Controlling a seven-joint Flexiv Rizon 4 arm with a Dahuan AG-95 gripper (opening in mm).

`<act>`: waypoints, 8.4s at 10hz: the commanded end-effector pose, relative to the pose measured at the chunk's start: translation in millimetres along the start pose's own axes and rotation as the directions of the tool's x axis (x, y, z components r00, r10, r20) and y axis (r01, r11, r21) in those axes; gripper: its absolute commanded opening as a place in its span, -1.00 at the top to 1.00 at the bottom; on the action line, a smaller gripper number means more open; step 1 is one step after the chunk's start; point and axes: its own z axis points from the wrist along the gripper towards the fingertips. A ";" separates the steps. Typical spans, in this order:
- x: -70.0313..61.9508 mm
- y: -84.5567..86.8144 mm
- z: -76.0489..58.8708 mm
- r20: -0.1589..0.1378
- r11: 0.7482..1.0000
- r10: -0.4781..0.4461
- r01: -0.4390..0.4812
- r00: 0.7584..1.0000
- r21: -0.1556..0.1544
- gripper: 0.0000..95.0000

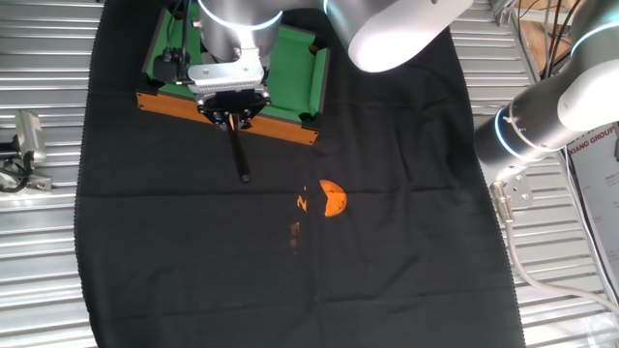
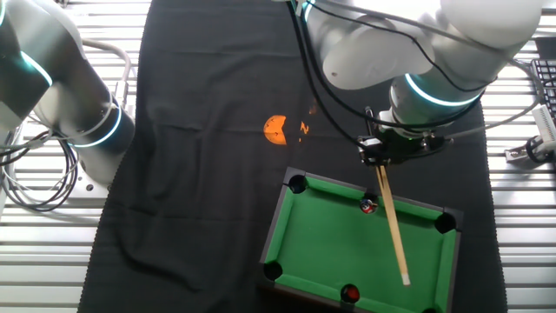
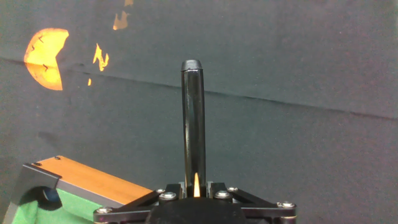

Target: Hit the pool ball

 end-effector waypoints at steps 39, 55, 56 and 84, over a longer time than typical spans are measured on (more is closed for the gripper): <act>-21.7 62.6 3.8 0.059 0.994 0.101 -0.104 0.993 0.043 1.00; -21.7 62.5 3.7 0.096 0.991 0.108 -0.115 0.990 0.074 1.00; -21.7 62.4 3.7 0.096 0.990 0.108 -0.116 0.989 0.075 1.00; -19.1 61.0 12.9 0.113 0.989 0.112 -0.122 0.987 0.089 0.60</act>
